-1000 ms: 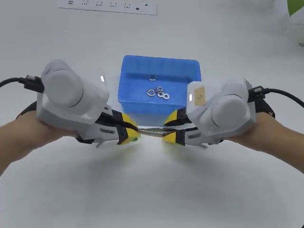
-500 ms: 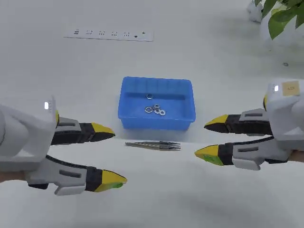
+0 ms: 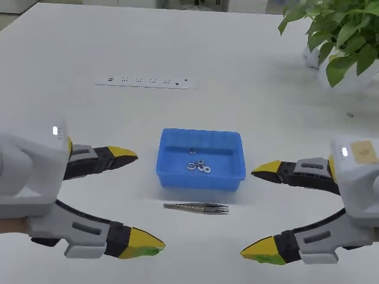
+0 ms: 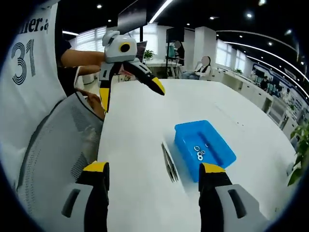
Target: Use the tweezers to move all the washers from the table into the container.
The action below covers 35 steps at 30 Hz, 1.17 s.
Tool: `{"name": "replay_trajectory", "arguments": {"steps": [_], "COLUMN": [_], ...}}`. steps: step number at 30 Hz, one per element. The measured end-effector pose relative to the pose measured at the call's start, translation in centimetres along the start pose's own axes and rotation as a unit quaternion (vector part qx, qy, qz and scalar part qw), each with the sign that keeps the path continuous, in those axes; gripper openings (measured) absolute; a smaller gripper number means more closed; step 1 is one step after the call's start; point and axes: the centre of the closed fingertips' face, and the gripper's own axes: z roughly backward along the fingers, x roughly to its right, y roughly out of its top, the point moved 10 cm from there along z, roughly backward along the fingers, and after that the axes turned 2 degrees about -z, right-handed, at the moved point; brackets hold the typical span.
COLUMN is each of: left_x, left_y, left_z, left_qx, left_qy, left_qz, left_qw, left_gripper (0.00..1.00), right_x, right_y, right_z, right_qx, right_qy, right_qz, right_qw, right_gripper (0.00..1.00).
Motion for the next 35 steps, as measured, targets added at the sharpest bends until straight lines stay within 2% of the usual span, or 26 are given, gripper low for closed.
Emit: {"name": "replay_trajectory", "arguments": {"steps": [3,10,13,16,21,26,31,35], "left_x": [0.0,-0.1,-0.1,0.1,0.2,0.4,0.5,0.6], "left_y": [0.3,0.9,0.6,0.5,0.3,0.0,0.0,-0.2], "left_z": [0.4,1.5,1.6,1.8,2.2,2.4,2.4,2.4], "left_qx": [-0.012,0.001,-0.016,-0.021,-0.013,-0.028,-0.011,-0.018], "left_qy": [0.005,0.017,0.014,0.015,0.026,0.031,0.030,0.029], "left_qz": [-0.006,-0.016,-0.012,-0.015,-0.009,-0.003,0.004,0.000], "left_qw": [0.9999,0.9997,0.9997,0.9996,0.9995,0.9991,0.9995,0.9994], "left_gripper": [0.94,0.99,0.99,0.99,0.99,1.00,1.00,1.00], "right_x": [0.1,0.1,0.2,0.2,0.0,0.0,0.1,0.2], "right_y": [0.2,0.2,0.1,0.0,-0.1,0.0,-0.1,-0.1], "right_z": [0.3,1.1,1.3,1.4,1.5,1.6,1.8,1.8], "right_qx": [0.001,-0.006,-0.008,-0.013,-0.020,-0.021,-0.025,-0.027], "right_qy": [-0.012,-0.032,-0.037,-0.037,-0.037,-0.042,-0.043,-0.038], "right_qz": [0.001,0.006,0.004,0.002,0.004,0.003,0.004,0.001], "right_qw": [0.9999,0.9994,0.9993,0.9992,0.9991,0.9989,0.9987,0.9989], "right_gripper": [0.77,0.79,0.82,0.85,0.89,0.92,0.93,0.95]}}
